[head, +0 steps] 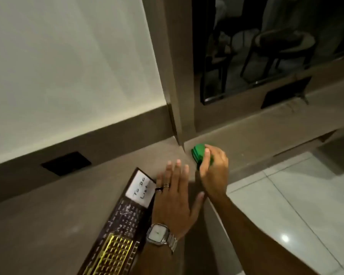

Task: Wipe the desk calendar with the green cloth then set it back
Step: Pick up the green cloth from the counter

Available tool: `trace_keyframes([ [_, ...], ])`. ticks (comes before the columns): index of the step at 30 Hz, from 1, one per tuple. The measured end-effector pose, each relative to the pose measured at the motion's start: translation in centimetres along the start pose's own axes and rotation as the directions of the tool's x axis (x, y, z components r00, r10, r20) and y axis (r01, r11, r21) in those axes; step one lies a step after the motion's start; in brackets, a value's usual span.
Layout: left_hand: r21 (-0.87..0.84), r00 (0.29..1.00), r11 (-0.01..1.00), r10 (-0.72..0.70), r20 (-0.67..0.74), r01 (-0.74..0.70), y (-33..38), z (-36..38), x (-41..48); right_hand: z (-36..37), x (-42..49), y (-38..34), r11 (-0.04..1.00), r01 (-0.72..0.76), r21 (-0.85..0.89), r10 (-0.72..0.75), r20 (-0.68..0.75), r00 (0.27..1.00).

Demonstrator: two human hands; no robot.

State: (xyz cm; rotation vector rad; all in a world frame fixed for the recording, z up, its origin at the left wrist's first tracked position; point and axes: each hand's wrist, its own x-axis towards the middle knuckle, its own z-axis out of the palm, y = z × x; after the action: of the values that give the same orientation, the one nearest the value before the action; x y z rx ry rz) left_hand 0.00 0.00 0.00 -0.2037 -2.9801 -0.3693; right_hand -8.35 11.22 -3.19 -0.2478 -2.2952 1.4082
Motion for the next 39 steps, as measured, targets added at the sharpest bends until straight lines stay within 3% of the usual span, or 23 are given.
trace_keyframes([
  [4, 0.084, 0.975, 0.996, 0.022, 0.223, -0.041, -1.7, 7.9, -2.2, 2.6, 1.9, 7.5, 0.942, -0.189, -0.278, 0.218, 0.078, 0.973],
  [11, 0.110, 0.962, 0.992, 0.022, 0.271, -0.054, -3.0, 10.7, -2.9, 5.4, 3.0, 11.5, 0.840, -0.256, -0.478, 0.343, 0.103, 0.934],
  [16, 0.108, 0.953, 0.993, 0.007, 0.302, -0.042, -2.9, 10.3, -2.9, 5.8, 5.1, 11.0, 0.828, -0.380, -0.413, 0.450, 0.083, 0.889],
  [22, 0.110, 0.950, 0.992, 0.022, 0.311, -0.058, -3.0, 10.5, -2.9, 5.7, 8.0, 10.1, 0.731, -0.675, -0.097, 0.671, 0.282, 0.686],
  [24, 0.109, 0.945, 0.992, 0.022, 0.326, -0.061, -3.0, 10.4, -2.8, 5.3, 6.9, 9.1, 0.719, -0.695, 0.012, 0.657, 0.315, 0.685],
  [28, 0.110, 0.926, 0.990, 0.037, 0.376, -0.084, -2.9, 8.9, -3.1, 2.8, 3.9, 5.5, 0.819, -0.558, 0.134, 0.489, 0.345, 0.801],
  [33, 0.106, 0.974, 0.992, 0.040, 0.221, -0.065, -2.9, 2.6, -4.3, -0.9, -2.6, -1.2, 0.810, -0.457, 0.367, 0.323, 0.371, 0.871],
  [37, 0.133, 0.997, 0.989, 0.059, 0.058, -0.066, -4.5, -4.2, -5.8, -2.1, -8.0, -4.9, 0.771, -0.475, 0.424, 0.288, 0.434, 0.854],
  [39, 0.158, 0.999, 0.987, 0.023, 0.042, -0.029, -6.5, -6.9, -6.9, -2.2, -10.4, -5.9, 0.765, -0.464, 0.446, 0.271, 0.430, 0.861],
])
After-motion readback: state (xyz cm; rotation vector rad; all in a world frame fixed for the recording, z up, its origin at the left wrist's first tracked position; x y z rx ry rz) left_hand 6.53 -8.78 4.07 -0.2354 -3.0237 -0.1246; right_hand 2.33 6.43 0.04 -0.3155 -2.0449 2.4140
